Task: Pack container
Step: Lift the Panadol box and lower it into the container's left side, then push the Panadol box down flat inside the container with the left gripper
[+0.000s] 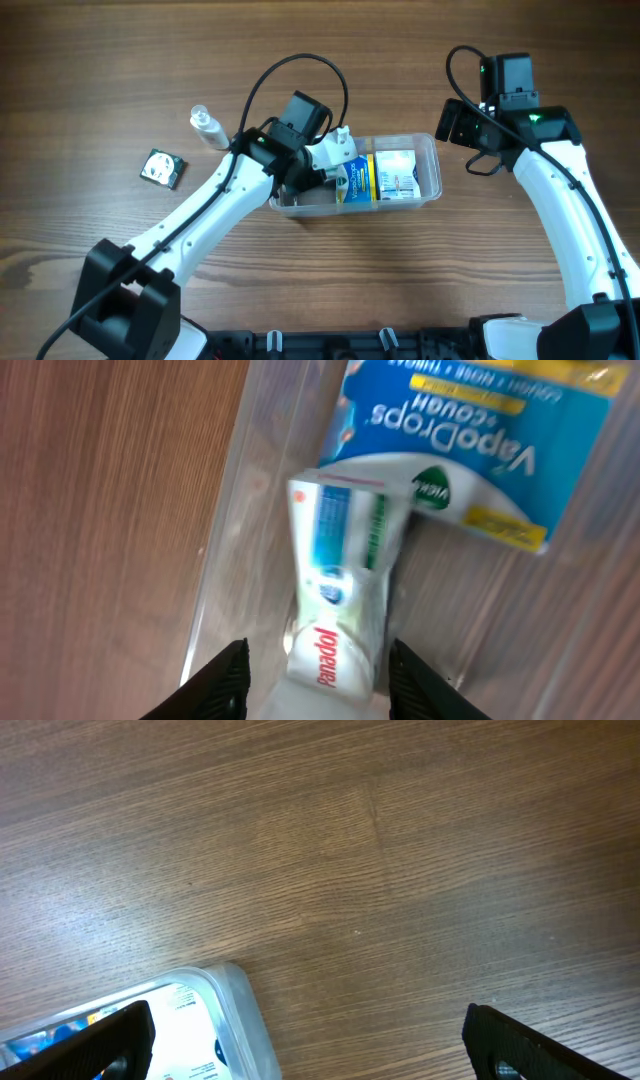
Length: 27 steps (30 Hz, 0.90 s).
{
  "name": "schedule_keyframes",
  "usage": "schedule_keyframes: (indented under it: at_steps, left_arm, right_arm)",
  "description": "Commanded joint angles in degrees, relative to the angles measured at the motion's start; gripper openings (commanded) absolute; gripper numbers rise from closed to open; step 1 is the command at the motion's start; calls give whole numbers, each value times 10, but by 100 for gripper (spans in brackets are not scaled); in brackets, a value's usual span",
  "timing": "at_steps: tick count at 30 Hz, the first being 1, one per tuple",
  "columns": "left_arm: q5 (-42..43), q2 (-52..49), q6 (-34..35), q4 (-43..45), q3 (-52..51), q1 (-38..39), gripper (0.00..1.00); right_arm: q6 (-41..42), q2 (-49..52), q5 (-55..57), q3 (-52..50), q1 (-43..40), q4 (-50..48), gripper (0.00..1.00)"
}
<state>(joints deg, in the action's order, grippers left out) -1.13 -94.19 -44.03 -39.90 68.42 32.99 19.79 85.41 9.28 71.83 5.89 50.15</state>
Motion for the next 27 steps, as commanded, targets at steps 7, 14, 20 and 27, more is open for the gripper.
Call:
schedule_keyframes:
  at_steps: [7,14,20,27]
  left_arm:
    - [-7,-12,0,-10,6,10,47]
    - [37,-12,133,24,6,33,29]
    - [25,-15,429,102,6,32,13]
    - [-35,-56,599,113,0,32,11]
  right_arm:
    - [-2,7,8,5,-2,-2,100]
    - [-3,7,8,5,-2,-2,100]
    - [-3,7,8,5,-2,-2,100]
    - [-2,7,8,5,-2,-2,100]
